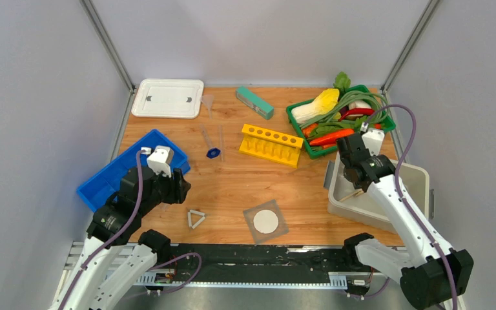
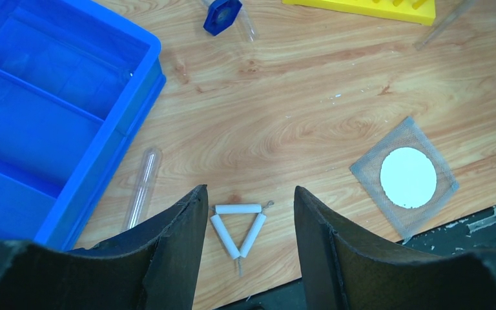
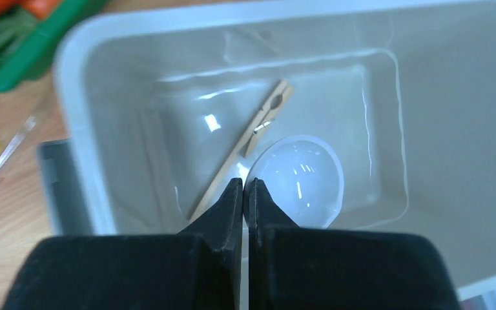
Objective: Organize the chemistry lab equipment
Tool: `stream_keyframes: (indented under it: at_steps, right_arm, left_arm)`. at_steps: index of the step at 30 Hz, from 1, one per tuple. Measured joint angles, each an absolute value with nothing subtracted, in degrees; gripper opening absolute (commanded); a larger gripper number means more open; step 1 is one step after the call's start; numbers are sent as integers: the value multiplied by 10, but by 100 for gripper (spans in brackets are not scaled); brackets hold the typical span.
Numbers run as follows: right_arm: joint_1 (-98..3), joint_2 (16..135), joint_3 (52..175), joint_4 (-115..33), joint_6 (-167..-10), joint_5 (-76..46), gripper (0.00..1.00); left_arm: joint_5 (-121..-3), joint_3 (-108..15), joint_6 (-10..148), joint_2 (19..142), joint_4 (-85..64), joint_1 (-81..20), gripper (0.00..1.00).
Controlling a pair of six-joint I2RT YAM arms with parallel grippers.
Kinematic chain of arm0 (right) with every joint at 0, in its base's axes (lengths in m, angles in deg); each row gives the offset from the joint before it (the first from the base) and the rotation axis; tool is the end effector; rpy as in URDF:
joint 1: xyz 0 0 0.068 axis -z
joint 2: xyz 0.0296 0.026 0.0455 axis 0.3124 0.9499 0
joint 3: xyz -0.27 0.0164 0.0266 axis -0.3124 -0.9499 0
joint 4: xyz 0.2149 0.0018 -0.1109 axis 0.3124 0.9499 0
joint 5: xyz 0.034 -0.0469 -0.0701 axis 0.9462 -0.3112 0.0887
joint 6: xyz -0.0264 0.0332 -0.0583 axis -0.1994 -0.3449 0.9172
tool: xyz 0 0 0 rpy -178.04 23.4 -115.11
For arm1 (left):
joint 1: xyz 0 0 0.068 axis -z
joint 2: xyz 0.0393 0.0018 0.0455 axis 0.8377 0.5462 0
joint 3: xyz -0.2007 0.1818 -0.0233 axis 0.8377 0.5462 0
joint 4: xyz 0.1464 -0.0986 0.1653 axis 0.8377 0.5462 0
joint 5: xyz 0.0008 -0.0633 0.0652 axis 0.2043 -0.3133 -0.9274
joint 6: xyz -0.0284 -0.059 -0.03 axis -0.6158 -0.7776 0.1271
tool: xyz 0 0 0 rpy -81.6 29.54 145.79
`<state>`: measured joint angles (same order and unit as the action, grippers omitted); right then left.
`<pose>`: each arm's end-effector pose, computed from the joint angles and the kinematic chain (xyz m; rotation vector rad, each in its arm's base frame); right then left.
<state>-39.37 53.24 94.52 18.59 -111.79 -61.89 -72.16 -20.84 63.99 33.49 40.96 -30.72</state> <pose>0.1693 0.0255 0.2835 0.3931 2.3540 -0.5032 0.0881 -0.0410 0.2942 0.1513 2.1445 -0.4062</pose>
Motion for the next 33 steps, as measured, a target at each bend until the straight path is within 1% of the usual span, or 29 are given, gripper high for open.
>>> stream_keyframes:
  at_steps: [6, 11, 14, 15, 17, 22, 25, 28, 29, 33]
  right_arm:
    - [-266, 535, 862, 130, -1119, -516, 0]
    - [-216, 556, 841, 86, -1132, -470, 1]
    - [-198, 576, 828, 57, -1140, -448, 18]
    - [-195, 583, 824, 52, -1142, -442, 20]
    - [-191, 597, 818, 44, -1144, -432, 29]
    - [-190, 606, 817, 36, -1137, -408, 42]
    - [-190, 597, 826, 44, -1131, -406, 47]
    - [-190, 572, 849, 57, -1121, -402, 59]
    - [-190, 559, 859, 59, -1115, -396, 62]
    - [-216, 506, 906, 63, -1078, -371, 65]
  left_arm:
    - [-722, -207, 640, 333, 410, -307, 60]
    - [-722, -205, 640, 332, 410, -307, 60]
    - [-722, -203, 640, 327, 410, -307, 60]
    - [-722, -203, 640, 325, 409, -307, 60]
    - [-722, -203, 640, 322, 409, -307, 60]
    - [-722, -202, 640, 321, 409, -307, 60]
    - [-722, -202, 640, 321, 409, -307, 62]
    - [-722, -202, 640, 321, 409, -307, 62]
    - [-722, -202, 640, 321, 409, -307, 62]
    - [-722, -202, 640, 325, 409, -307, 62]
